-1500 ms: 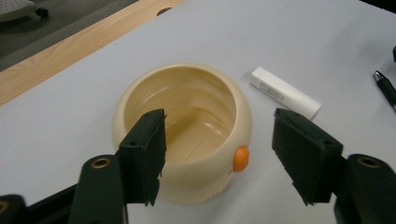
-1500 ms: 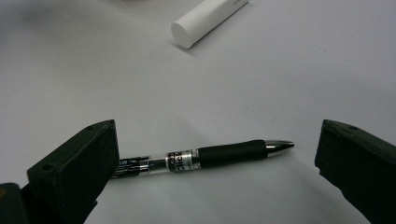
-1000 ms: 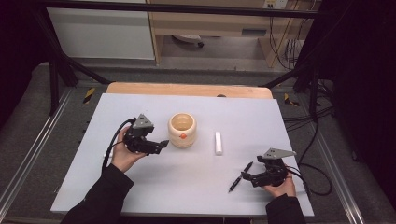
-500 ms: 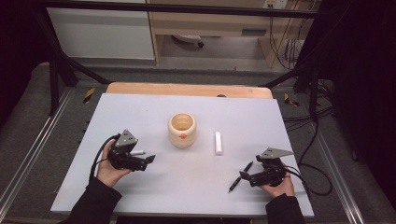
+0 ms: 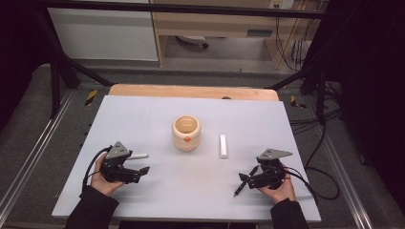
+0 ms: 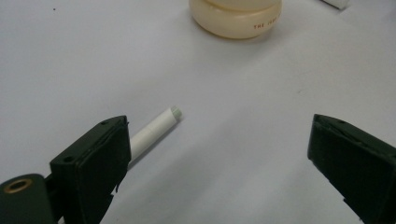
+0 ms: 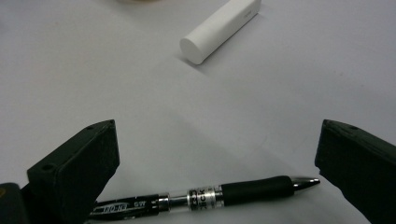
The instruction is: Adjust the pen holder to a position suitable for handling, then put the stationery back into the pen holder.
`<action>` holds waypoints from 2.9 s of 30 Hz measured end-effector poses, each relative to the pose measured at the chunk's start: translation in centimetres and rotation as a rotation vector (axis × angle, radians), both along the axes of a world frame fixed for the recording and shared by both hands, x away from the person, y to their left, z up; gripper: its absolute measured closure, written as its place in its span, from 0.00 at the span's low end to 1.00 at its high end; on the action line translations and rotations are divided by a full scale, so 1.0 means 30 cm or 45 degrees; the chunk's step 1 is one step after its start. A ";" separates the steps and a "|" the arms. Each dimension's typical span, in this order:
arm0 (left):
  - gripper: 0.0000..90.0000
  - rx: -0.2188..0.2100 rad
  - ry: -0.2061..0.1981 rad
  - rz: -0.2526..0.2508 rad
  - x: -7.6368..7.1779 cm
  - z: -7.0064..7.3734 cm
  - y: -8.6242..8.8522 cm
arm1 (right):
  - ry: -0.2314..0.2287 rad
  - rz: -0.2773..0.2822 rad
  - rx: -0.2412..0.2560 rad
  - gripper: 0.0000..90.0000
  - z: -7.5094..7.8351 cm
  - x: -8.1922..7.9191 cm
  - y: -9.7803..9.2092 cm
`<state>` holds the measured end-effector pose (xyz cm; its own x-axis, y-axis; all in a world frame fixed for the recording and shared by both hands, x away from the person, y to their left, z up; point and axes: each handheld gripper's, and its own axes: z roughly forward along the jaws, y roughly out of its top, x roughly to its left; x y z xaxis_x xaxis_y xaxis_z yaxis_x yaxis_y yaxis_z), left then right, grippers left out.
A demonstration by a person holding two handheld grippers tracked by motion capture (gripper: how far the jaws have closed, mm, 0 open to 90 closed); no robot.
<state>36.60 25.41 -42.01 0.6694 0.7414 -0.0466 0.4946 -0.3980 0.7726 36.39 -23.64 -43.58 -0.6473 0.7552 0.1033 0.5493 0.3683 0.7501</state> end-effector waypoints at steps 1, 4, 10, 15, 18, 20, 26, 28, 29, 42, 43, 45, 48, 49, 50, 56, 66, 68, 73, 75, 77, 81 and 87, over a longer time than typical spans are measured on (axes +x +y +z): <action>0.07 0.008 0.001 -0.005 -0.002 -0.003 0.003 | -0.003 -0.012 -0.008 0.01 0.001 0.003 0.008; 0.06 0.006 0.002 -0.011 -0.011 -0.011 0.013 | -0.006 -0.011 -0.021 0.01 0.005 0.007 0.028; 0.06 0.002 0.016 -0.002 -0.025 -0.027 0.042 | -0.013 -0.009 -0.042 0.01 0.012 0.013 0.057; 0.06 -0.012 0.019 0.001 -0.028 -0.028 0.053 | -0.018 -0.033 -0.024 0.01 0.022 0.027 0.088; 0.06 -0.011 0.022 0.002 -0.031 -0.029 0.057 | -0.033 -0.027 -0.054 0.01 0.027 0.036 0.107; 0.06 -0.009 0.024 0.002 -0.034 -0.032 0.061 | -0.028 -0.016 -0.057 0.01 0.030 0.042 0.118; 0.06 -0.018 0.027 0.001 -0.038 -0.032 0.071 | -0.020 -0.069 -0.050 0.05 0.039 0.076 0.160; 0.06 -0.012 0.024 0.002 -0.039 -0.032 0.070 | -0.025 -0.081 -0.066 0.08 0.041 0.091 0.179; 0.06 -0.011 0.022 0.001 -0.041 -0.032 0.070 | -0.026 -0.084 -0.080 0.09 0.043 0.099 0.188; 0.07 -0.012 0.032 -0.002 -0.039 -0.043 0.073 | 0.042 -0.195 -0.132 0.31 0.035 0.195 0.292; 0.07 -0.012 0.032 -0.002 -0.039 -0.043 0.074 | 0.053 -0.201 -0.145 0.31 0.032 0.200 0.298; 0.07 -0.014 0.032 -0.001 -0.039 -0.043 0.074 | 0.066 -0.213 -0.166 0.35 0.022 0.211 0.308; 0.07 -0.015 0.033 0.000 -0.038 -0.044 0.075 | 0.067 -0.232 -0.174 0.43 0.012 0.216 0.318; 0.07 -0.013 0.034 -0.001 -0.038 -0.044 0.074 | 0.062 -0.236 -0.174 0.44 0.008 0.218 0.320; 0.07 -0.012 0.035 0.000 -0.038 -0.045 0.073 | 0.062 -0.244 -0.177 0.45 0.004 0.219 0.322; 0.07 -0.010 0.038 0.000 -0.038 -0.046 0.072 | 0.076 -0.267 -0.195 0.57 -0.009 0.219 0.328; 0.07 -0.005 0.040 -0.005 -0.038 -0.047 0.071 | 0.117 -0.318 -0.170 0.64 -0.020 0.220 0.335; 0.07 -0.006 0.040 -0.005 -0.038 -0.047 0.071 | 0.112 -0.325 -0.179 0.66 -0.021 0.220 0.333; 0.07 -0.005 0.040 -0.007 -0.038 -0.047 0.071 | 0.114 -0.333 -0.189 0.69 -0.011 0.221 0.326; 0.07 -0.005 0.040 -0.008 -0.038 -0.047 0.070 | 0.113 -0.324 -0.195 0.69 -0.007 0.224 0.321; 0.07 -0.006 0.040 -0.009 -0.038 -0.047 0.071 | 0.116 -0.314 -0.202 0.69 -0.006 0.227 0.319; 0.07 -0.004 0.040 -0.011 -0.038 -0.047 0.070 | 0.134 -0.301 -0.201 0.66 -0.010 0.234 0.320; 0.07 -0.003 0.042 -0.013 -0.039 -0.048 0.069 | 0.134 -0.309 -0.209 0.69 -0.020 0.234 0.325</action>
